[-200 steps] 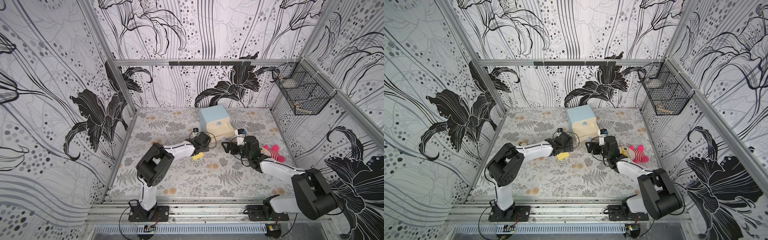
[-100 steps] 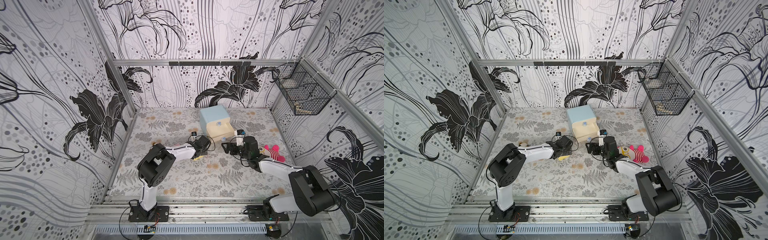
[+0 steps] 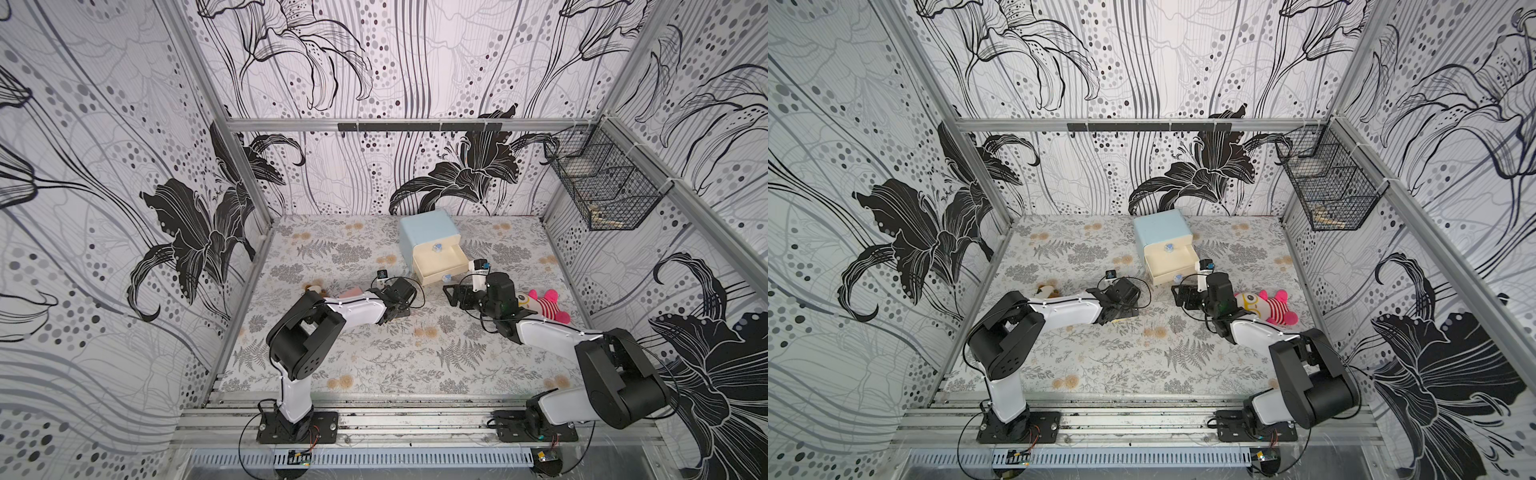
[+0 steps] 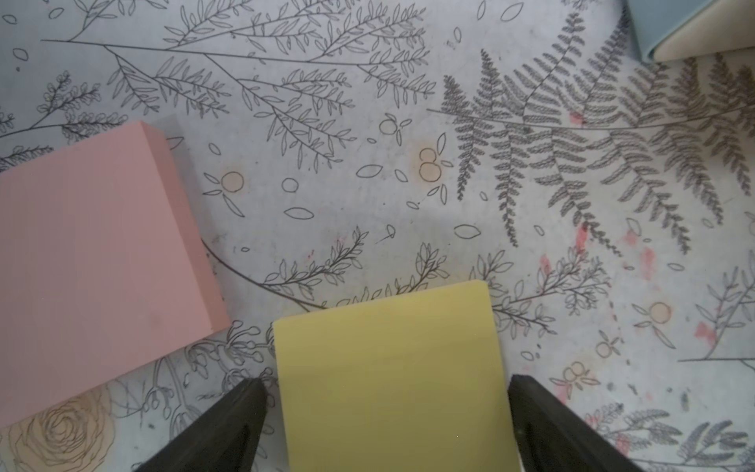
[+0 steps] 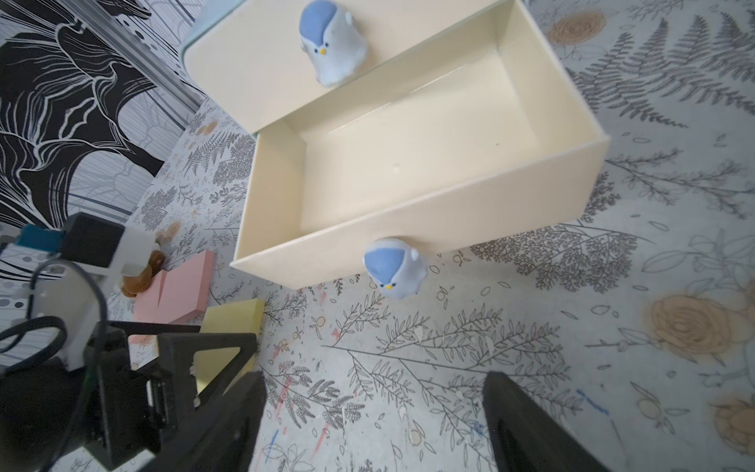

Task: Please put the sticky notes in the drawer by color
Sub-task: Pick up the sticky notes from the center of the board.

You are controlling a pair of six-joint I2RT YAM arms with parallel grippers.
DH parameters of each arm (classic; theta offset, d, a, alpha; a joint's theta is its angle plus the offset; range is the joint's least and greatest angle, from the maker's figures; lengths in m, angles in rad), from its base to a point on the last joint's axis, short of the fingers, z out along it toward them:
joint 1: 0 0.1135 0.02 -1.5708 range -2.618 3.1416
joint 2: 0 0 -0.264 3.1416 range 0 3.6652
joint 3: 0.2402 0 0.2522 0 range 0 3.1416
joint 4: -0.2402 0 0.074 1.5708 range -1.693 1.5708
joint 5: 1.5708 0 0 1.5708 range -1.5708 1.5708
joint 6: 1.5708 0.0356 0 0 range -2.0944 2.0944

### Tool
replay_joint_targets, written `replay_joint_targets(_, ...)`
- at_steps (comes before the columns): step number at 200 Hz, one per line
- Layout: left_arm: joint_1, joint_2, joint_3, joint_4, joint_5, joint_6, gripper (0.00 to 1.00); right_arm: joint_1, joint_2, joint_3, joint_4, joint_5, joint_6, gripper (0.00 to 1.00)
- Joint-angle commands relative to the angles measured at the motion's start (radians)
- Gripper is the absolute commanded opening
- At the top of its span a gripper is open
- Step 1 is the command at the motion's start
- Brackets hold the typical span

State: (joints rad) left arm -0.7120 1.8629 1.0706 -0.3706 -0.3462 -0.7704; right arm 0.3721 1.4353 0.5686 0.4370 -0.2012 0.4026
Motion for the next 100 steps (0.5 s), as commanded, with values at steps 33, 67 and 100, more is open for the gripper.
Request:
replay_joint_targets(33, -0.001, -0.002, 0.003, -0.01, 0.003, -0.006, 0.97, 0.008, 0.029, 0.032, 0.022, 0.004, 0.007, 0.89)
replay_joint_targets(67, 0.001, 0.04, 0.053, -0.021, -0.015, -0.007, 0.97, 0.008, 0.031, 0.033, 0.019, 0.007, 0.003, 0.89)
replay_joint_targets(100, 0.011, 0.066, 0.074, -0.03, -0.026, -0.011, 0.98, 0.008, 0.033, 0.033, 0.015, 0.011, 0.0, 0.88)
